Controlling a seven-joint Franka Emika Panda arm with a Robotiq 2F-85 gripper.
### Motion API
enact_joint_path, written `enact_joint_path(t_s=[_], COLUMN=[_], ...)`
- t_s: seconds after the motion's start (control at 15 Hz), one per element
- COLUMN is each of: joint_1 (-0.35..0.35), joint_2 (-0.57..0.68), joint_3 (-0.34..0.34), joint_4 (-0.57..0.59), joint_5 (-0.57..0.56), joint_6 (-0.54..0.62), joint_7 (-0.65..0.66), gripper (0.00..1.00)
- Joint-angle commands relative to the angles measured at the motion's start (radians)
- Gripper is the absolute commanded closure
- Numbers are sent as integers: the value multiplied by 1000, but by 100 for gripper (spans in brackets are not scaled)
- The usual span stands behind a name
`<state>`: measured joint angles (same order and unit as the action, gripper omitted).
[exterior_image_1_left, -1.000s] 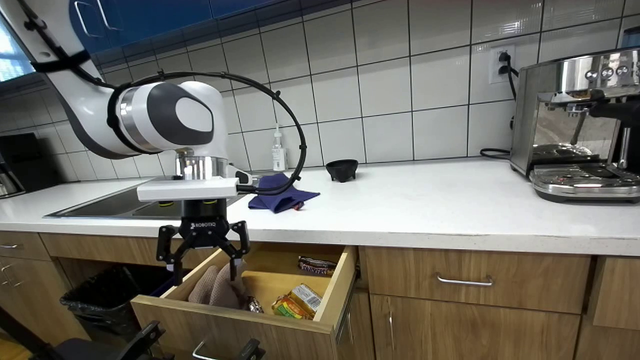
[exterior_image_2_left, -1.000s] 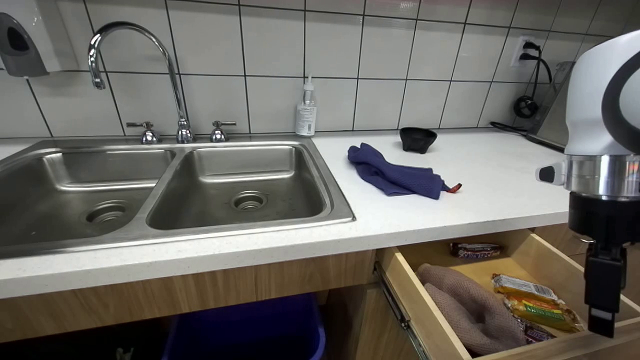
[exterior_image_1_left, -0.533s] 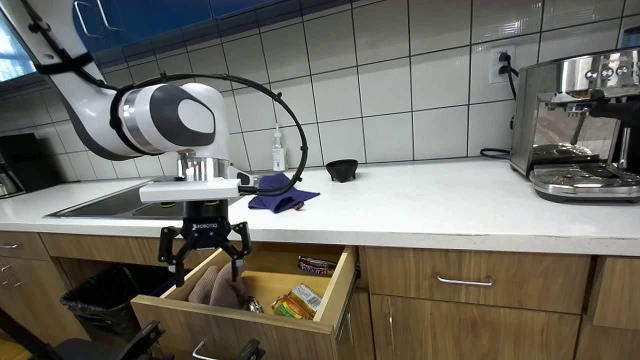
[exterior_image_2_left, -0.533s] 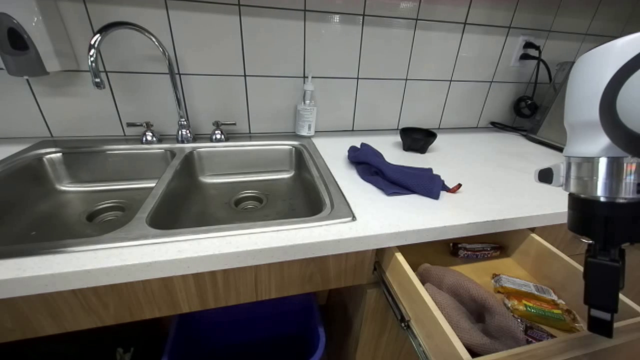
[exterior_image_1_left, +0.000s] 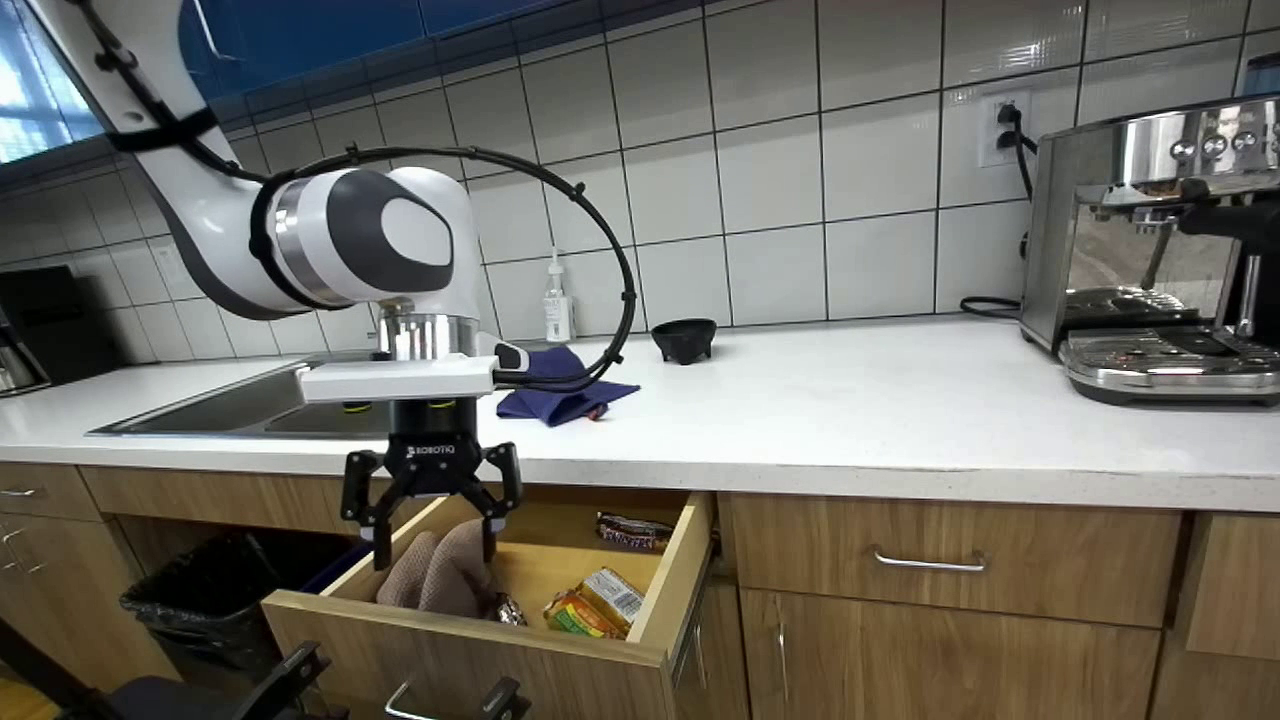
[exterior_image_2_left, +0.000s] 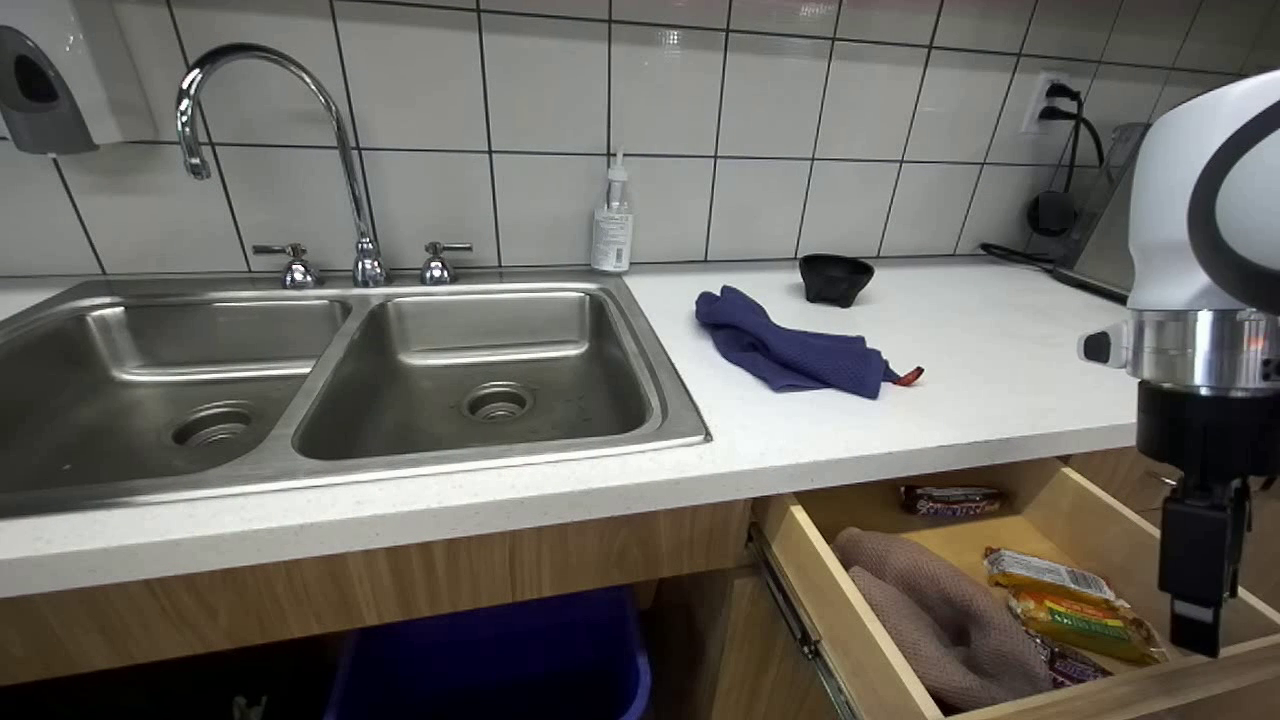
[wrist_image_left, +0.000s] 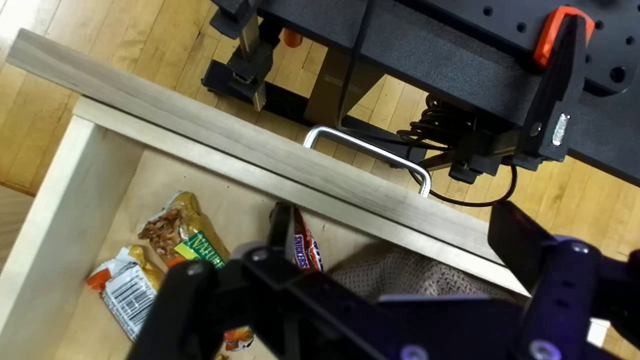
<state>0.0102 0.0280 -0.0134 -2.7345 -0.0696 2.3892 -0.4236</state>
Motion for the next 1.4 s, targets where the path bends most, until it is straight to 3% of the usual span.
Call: enact_joint_path(t_s=[0.0,1.33], joint_1=[-11,-9], joint_2=[19,99], joint_3=[-1,-7], joint_4=[18,-6], joint_5=[-14,-47], joint_6=[-42,-110], joint_7=[64,193], gripper=[0,0])
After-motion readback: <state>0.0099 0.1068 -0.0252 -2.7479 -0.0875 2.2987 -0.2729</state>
